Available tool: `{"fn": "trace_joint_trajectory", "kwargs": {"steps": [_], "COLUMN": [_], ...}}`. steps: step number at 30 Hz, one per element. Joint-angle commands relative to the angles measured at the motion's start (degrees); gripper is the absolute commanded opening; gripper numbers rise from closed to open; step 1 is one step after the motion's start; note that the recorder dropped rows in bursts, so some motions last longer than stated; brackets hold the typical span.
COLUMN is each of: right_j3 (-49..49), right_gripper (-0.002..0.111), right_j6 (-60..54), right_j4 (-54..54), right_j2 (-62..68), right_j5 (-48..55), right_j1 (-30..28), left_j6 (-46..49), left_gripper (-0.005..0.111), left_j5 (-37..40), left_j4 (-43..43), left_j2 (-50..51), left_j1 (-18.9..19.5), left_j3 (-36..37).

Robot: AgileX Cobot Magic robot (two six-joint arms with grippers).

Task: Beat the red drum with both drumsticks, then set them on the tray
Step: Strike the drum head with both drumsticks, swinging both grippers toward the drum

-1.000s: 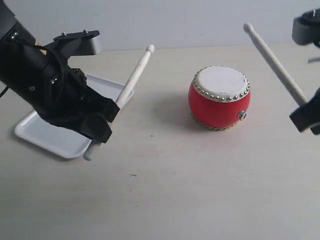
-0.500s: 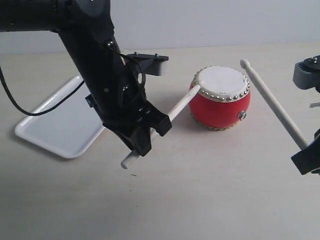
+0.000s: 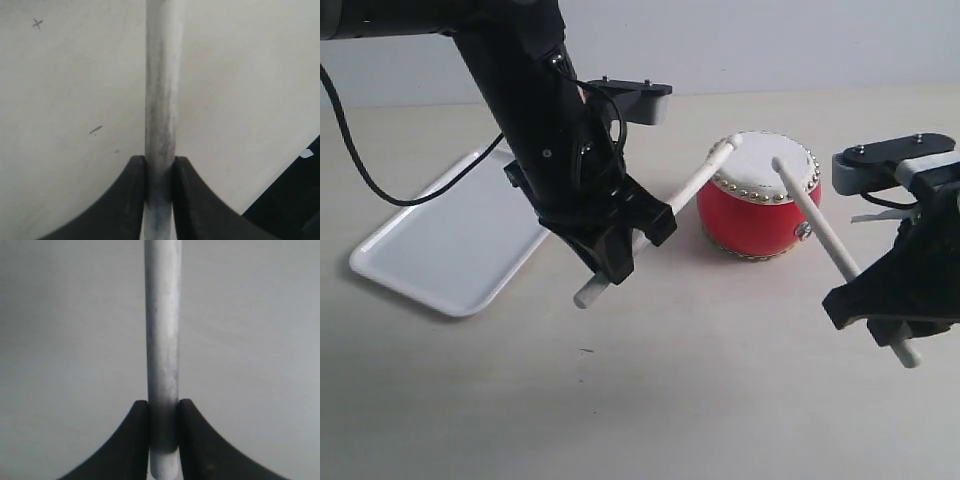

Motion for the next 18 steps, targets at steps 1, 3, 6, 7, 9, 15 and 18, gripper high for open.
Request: {"fn": "trace_joint_trajectory", "kwargs": {"steps": [1,3,6,7,9,15,18], "right_j3": [-4.4,-4.8,-2.2,-1.1,0.7,-4.9,-5.5], "right_gripper": [0.0,0.0,0.0,0.0,0.0,0.0,0.0], "right_j6": [0.7,0.7,0.7,0.7,0.7,2.7,2.0], "right_j4": [0.1,0.1,0.1,0.1,0.1,-2.5,-1.0], "right_j2": [-1.5,-1.9,0.2,1.7,5.3,1.4,-5.4], "right_j5": [-0.7,-1.1,-4.8,-6.2,-7.0,5.0,5.8], "right_j1": [-0.2,-0.2,-0.2,-0.2,-0.2,-0.2,-0.2], "left_j6": [-0.4,-0.4,-0.4,-0.4,-0.4,-2.0,-2.0], "left_gripper": [0.0,0.0,0.0,0.0,0.0,0.0,0.0], "left_j5": [0.2,0.8,1.6,1.6,1.6,-0.8,-0.6], "left_j4": [1.2,0.5,-0.3,0.1,0.6,1.2,-0.5], "left_j2": [-0.3,-0.3,-1.3,-1.5,-1.6,8.8,13.3], "left_j1": [-0.2,-0.2,-0.6,-0.8,-1.4,-2.0,-2.0], "left_j3": [-0.5,-0.9,-3.1,-3.9,-6.0,-7.2,-7.2]}}
